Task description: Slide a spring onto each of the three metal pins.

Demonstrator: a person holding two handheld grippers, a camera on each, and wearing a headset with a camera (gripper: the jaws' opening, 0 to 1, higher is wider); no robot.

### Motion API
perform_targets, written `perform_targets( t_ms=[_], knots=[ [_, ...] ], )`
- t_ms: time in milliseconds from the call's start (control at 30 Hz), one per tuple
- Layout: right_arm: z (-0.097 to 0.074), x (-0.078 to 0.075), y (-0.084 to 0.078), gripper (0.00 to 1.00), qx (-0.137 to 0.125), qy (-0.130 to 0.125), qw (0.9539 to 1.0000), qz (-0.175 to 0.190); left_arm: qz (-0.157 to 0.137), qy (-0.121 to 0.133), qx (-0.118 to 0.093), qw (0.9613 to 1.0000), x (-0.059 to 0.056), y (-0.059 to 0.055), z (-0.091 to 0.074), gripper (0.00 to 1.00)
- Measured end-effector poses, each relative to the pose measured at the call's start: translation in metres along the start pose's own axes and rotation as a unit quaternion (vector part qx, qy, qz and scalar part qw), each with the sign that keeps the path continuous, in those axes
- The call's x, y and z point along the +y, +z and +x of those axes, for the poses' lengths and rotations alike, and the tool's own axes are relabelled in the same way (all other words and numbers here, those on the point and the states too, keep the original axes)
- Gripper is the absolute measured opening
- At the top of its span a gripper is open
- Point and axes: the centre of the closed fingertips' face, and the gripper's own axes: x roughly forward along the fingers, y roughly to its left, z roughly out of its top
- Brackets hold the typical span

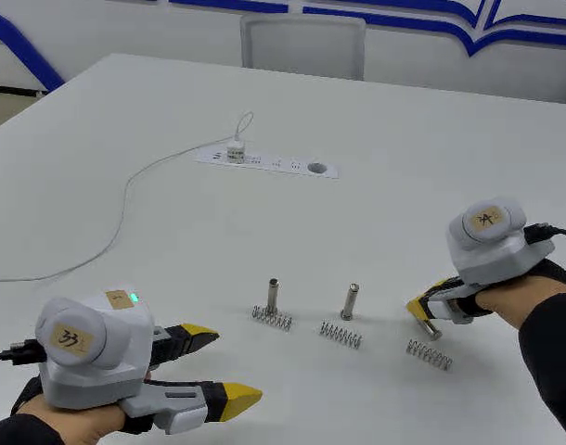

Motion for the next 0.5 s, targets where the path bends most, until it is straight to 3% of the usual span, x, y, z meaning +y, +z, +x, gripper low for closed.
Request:
perform_targets(
  t_ms=[500],
  knots=[
    [0.012,-0.004,-0.008,0.13,0.035,0.009,0.9992,0.020,-0.005,0.003,0.001,1.0000,0.002,-0.002,0.000,0.57]
  ],
)
